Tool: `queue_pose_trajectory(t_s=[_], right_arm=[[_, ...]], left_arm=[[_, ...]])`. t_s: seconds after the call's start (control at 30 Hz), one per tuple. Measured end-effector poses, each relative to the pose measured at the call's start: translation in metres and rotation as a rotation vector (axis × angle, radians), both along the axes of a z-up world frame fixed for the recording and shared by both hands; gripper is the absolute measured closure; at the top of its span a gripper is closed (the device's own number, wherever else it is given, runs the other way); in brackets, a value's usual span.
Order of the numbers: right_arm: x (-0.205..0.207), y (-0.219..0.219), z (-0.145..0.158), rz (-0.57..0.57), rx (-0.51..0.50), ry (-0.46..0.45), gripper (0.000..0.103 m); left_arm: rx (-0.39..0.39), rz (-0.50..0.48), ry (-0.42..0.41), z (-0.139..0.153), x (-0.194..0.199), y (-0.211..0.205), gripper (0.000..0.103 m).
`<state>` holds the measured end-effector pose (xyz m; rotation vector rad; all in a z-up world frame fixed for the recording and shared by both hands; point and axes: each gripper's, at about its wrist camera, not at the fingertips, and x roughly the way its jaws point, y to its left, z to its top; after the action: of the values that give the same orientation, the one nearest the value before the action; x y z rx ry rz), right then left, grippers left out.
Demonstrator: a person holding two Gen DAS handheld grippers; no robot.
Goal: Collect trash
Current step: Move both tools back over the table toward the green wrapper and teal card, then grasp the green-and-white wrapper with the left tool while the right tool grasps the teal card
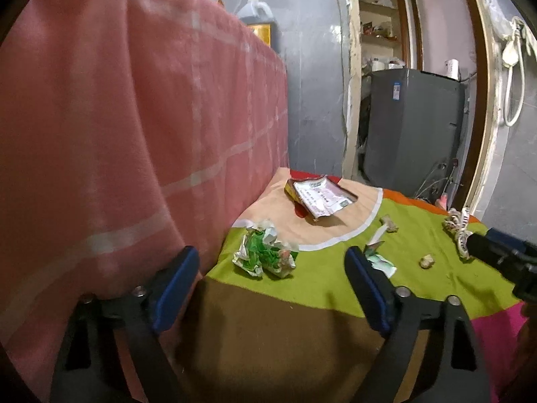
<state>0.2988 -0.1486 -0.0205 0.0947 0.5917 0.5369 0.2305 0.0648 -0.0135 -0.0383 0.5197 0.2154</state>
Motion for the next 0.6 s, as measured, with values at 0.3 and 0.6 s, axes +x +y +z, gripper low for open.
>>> queue_pose_trajectory(t_s=[0.3,0.6], right_arm=[[0.033,0.044,-0.022,0.118,-0.051,0.147,0.03],[0.05,0.079,-0.036,0.175,-0.106,0.213,0.032]], left_arm=[[-0.092,0.004,0.062,-0.006,0.018,0.028,0.043],[-0.159,-0.039,0.088,-0.008,0.017,0.043,0.06]])
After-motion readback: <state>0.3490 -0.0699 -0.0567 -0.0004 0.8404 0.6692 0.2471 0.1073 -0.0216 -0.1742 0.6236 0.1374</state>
